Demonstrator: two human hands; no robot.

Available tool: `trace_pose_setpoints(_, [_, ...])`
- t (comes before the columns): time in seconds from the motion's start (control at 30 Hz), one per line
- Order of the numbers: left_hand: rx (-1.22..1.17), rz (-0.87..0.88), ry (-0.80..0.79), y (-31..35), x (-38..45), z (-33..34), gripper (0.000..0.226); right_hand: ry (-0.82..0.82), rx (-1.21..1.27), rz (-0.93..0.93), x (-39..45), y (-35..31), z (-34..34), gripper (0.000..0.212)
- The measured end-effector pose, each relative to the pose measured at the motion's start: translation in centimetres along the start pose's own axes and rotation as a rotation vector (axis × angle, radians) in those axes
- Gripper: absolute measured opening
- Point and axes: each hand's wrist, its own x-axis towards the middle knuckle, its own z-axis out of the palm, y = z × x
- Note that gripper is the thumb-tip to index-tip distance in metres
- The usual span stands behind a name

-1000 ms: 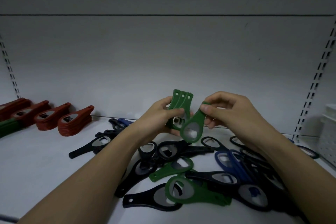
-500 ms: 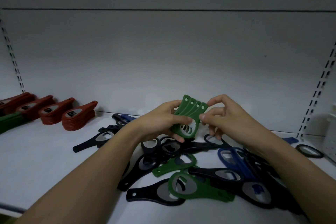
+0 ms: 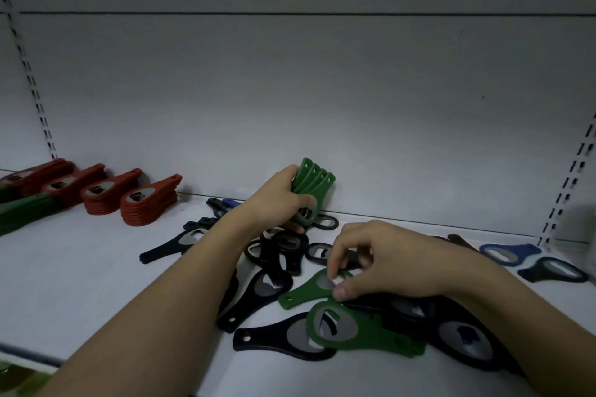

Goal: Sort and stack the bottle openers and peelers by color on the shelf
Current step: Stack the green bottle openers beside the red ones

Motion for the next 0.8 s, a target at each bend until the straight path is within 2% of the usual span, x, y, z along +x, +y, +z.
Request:
trace_pose_setpoints(0.23, [-0.147, 0.05, 0.077, 0.2, 0.2, 0.1, 0.02, 0.022, 0.038, -0.035, 0.2, -0.3, 0.2, 0.009])
trace_pose_setpoints(0.4, [-0.273, 0.032, 0.132, 0.4, 0.4, 0.0, 0.025, -0.025, -0.06, 0.01, 0.0, -0.6, 0.1, 0.021])
trace_pose_setpoints(0.57, [-0.387, 0.008, 0.127, 0.6, 0.2, -0.1, 0.027, 0.002, -0.074, -0.022, 0.0, -1.0, 0.3, 0.01])
trace_pose_setpoints(0.73, [-0.491, 0.032, 0.064, 1.0, -0.1, -0.1, 0.034, 0.164, 0.006, -0.039, -0.4, -0.9, -0.6, 0.007])
trace_pose_setpoints(0.8, [-0.511, 0.039, 0.044, 1.2, -0.2, 0.0, 0.035, 0.239, 0.15, -0.019, -0.3, -0.7, -0.8, 0.006])
